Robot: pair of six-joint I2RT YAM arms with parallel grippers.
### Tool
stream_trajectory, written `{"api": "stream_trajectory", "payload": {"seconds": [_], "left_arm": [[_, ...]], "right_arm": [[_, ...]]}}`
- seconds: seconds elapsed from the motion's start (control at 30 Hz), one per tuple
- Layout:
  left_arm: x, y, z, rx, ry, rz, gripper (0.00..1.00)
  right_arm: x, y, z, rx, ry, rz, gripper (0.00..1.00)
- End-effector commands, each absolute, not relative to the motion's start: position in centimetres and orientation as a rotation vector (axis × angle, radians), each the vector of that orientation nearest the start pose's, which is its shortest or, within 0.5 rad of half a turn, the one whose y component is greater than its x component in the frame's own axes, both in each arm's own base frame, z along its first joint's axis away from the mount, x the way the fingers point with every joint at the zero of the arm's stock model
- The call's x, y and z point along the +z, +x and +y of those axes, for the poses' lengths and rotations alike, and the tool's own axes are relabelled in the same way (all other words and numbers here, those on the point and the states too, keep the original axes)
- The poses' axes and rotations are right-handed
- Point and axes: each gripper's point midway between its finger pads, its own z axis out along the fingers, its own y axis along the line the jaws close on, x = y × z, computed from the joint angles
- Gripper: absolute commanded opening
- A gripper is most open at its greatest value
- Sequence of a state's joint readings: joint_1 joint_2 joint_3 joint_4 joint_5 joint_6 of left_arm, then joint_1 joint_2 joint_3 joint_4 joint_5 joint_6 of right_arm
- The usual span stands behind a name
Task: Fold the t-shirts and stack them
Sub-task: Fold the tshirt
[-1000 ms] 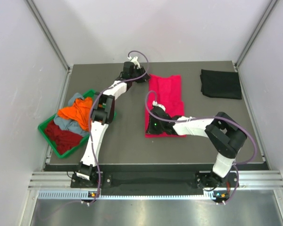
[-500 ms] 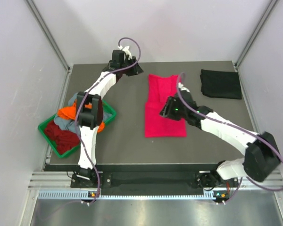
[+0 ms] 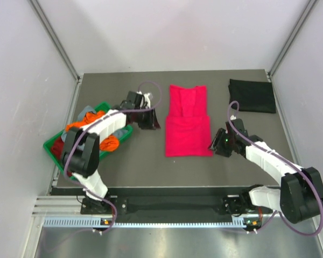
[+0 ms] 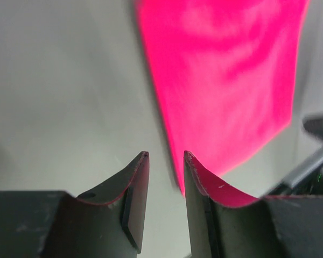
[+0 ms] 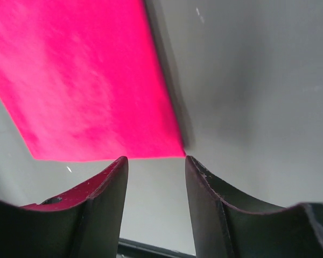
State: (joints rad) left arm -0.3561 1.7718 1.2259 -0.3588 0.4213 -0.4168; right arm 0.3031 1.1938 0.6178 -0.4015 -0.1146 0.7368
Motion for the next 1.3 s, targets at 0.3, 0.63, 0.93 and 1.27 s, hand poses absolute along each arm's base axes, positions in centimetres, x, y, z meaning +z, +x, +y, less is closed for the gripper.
{"api": "stream_trajectory", "payload": {"seconds": [0.3, 0.63, 0.93, 1.27], "left_arm": [[9.0, 25.9, -25.2, -0.933, 0.131, 2.535, 0.39], [7.2, 24.7, -26.7, -0.986, 0.020, 2.533, 0.38], [7.9, 25.3, -25.3, -0.953, -0.267, 2.416, 0.40], [7.6, 23.7, -27.2, -0.960, -0.296, 2.428, 0.44]], "right_arm": [[3.5, 24.6, 12.3, 0.590, 0.555, 2.507, 0.40], [0.7, 22.8, 11.7, 0.598, 0.598, 2.476, 0.00], [1.4, 21.5, 10.7, 0.585, 0.692, 2.420, 0.02], [3.4, 21.4, 11.2, 0.698, 0.856, 2.317, 0.41]]}}
